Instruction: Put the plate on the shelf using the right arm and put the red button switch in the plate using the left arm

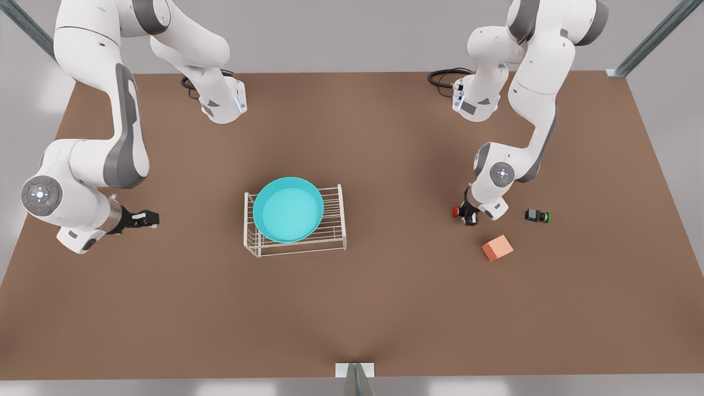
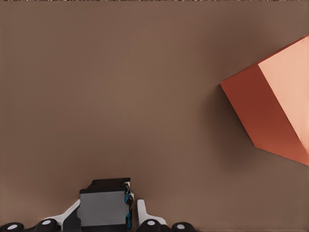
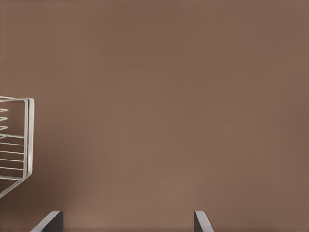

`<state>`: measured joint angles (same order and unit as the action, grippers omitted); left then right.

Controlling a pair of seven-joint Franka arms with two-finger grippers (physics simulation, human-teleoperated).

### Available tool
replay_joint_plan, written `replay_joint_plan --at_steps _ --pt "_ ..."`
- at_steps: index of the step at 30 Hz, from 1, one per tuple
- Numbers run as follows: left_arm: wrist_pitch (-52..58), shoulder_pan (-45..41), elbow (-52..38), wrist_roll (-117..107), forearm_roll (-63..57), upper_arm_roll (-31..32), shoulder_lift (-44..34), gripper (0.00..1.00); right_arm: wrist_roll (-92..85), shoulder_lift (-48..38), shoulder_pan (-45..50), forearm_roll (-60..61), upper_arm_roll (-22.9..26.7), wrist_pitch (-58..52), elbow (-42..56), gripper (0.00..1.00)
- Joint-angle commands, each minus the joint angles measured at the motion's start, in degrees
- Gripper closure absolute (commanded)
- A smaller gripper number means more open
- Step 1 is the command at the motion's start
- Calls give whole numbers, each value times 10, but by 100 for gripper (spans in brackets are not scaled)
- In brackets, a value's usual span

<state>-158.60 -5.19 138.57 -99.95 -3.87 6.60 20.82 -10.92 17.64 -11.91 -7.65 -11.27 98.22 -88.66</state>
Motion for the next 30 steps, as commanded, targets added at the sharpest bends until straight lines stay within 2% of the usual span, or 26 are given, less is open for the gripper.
replay_joint_plan --at_steps 1,2,6,9,11,14,16,19,24,26,28,30 --pt "25 0 -15 -12 -6 0 -3 66 -1 -1 0 3 0 -2 1 0" --pt "62 0 -36 -12 -16 0 -3 66 -1 -1 0 3 0 -3 3 0" --pt "89 -1 -59 -13 -32 1 -2 66 -3 -1 1 7 -2 -9 20 0" --pt "230 -36 -193 -48 -30 5 -2 65 -4 -4 1 2 -3 -48 21 0" --pt "299 -99 -278 -115 -25 10 0 65 -4 -4 1 2 -3 -60 21 0" --pt "331 -122 -411 -223 22 94 1 65 -4 -6 4 -10 -6 -75 21 0" --pt "331 -138 -487 -265 65 122 1 65 -4 -6 3 -11 -10 -75 21 0" --pt "288 -180 -517 -298 85 123 18 65 -4 -6 3 -10 -10 -75 21 0" --pt "9 -299 -523 -319 95 130 106 65 -4 -6 4 -10 -14 -75 21 0" --pt "1 -309 -564 -315 87 129 136 65 -4 -6 3 -10 -17 -76 21 0" --pt "0 -309 -567 -315 52 129 166 64 -4 -6 3 -11 -17 -75 21 0" --pt "-56 -309 -597 -317 31 126 205 64 -4 -6 3 -11 -17 -75 21 0"
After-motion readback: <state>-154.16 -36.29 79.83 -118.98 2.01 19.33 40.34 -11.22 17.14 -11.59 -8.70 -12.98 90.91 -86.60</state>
